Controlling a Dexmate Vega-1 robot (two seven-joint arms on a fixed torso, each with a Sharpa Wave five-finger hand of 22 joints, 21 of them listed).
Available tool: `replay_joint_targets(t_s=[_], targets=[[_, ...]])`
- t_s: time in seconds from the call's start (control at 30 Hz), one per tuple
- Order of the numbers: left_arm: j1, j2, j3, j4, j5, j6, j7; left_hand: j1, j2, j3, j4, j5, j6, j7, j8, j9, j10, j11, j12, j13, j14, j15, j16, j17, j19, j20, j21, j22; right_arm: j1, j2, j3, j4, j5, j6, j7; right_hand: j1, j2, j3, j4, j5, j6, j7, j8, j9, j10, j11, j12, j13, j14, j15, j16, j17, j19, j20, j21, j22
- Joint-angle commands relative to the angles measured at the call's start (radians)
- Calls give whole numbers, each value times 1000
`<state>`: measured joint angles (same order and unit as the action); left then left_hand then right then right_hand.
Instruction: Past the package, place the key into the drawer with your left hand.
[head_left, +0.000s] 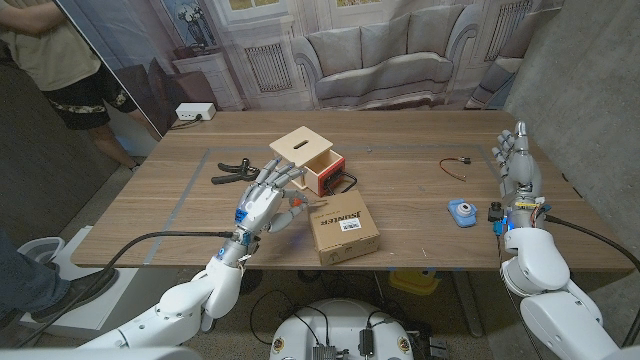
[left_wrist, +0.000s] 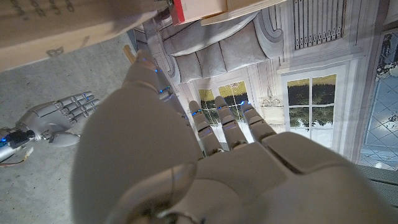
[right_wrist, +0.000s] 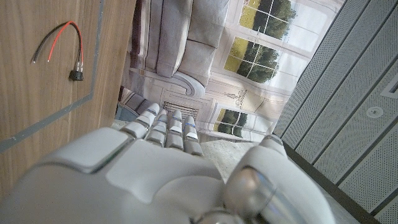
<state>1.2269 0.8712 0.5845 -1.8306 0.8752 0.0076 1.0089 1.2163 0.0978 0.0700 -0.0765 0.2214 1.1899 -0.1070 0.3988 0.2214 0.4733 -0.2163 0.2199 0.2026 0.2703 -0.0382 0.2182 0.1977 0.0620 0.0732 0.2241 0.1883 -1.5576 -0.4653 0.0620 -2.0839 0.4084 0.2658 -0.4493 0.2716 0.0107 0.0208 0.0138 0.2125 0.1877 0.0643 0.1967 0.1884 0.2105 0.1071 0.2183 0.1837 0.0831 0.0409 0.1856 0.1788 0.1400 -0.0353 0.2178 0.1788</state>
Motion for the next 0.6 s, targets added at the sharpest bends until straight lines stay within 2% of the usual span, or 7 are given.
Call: replay_joint_targets(t_s=[0.03,0.43,0.6], targets=[[5,0,-15,-33,5,23,-31,2,6,2,5,6,1,-2,8,7,9,0,5,2,12,-139,1,3,6,-1,4,2,6,1,5,10,8,6,7,-2,2,-5,1,2,2,-5,0,2,7,-4,5,5,5,-3,3,5,8,-1,-2,4],[-2,3,-37,-77,26,72,-87,3,8,1,6,7,0,3,14,9,12,1,1,3,14,-137,-1,3,4,-1,2,2,20,8,2,39,19,37,22,-2,3,-6,1,3,3,-5,0,2,8,-1,5,5,6,-2,3,5,9,0,-4,4],[-5,0,-51,-91,28,102,-107,3,8,0,6,7,1,-1,19,11,5,1,-4,4,11,-138,-5,4,1,-10,0,2,22,12,0,47,20,53,25,-2,3,-6,1,3,3,-5,1,2,9,-1,5,5,5,-1,3,5,9,0,-4,4]])
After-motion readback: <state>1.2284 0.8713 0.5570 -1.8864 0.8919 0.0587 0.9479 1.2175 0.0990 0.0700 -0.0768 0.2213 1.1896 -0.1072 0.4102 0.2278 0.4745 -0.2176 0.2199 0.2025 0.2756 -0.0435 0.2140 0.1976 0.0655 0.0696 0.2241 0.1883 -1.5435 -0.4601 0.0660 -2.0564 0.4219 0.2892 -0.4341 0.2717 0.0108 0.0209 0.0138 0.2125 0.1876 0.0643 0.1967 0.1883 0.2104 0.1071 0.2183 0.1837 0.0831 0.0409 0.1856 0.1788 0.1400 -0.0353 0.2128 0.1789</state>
